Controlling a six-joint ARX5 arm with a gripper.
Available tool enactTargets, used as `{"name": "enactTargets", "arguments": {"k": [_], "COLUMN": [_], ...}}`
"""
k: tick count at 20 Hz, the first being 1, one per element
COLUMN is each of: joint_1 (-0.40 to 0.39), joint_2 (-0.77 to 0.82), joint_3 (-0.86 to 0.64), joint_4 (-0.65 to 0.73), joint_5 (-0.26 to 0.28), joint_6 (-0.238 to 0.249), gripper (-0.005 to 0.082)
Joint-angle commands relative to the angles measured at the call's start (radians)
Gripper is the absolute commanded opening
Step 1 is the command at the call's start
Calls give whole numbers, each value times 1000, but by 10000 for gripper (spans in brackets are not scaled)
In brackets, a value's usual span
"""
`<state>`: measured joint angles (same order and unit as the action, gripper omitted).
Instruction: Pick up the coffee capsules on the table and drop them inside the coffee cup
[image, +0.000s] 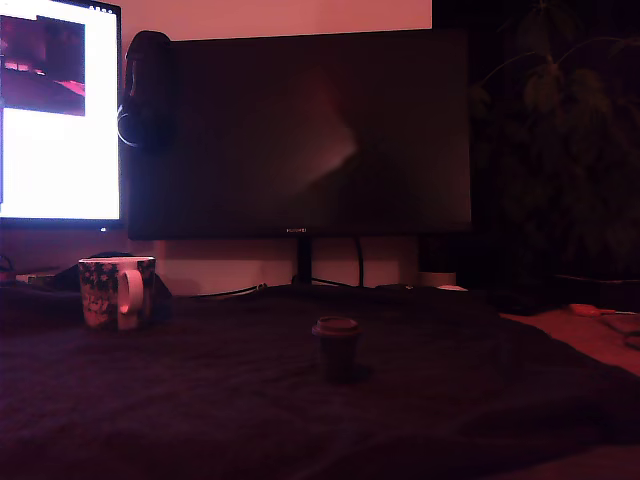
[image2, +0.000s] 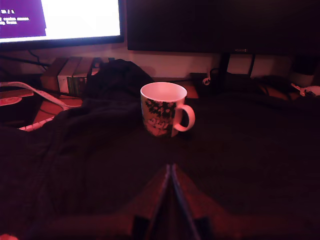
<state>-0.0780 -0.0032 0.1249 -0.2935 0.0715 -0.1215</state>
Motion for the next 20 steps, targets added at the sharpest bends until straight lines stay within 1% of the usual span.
{"name": "enactTargets", "arguments": {"k": [1,8,9,10,14,17,20], "joint_1": [-1,-1,-1,-1,-11,-40,-94], "joint_2": [-10,-10,-10,-10,-9,12,69], "joint_3": [-19,-19,-19,-19,-19,-19,-18], "joint_4": [91,100,102,109,138,140,163], "joint_5": [26,26,35,55,151,182,203], "joint_6": [-36,-37,-37,-48,-48,-47,-41], "gripper": [-23,-24,-24,-24,-23,-24,-23]}}
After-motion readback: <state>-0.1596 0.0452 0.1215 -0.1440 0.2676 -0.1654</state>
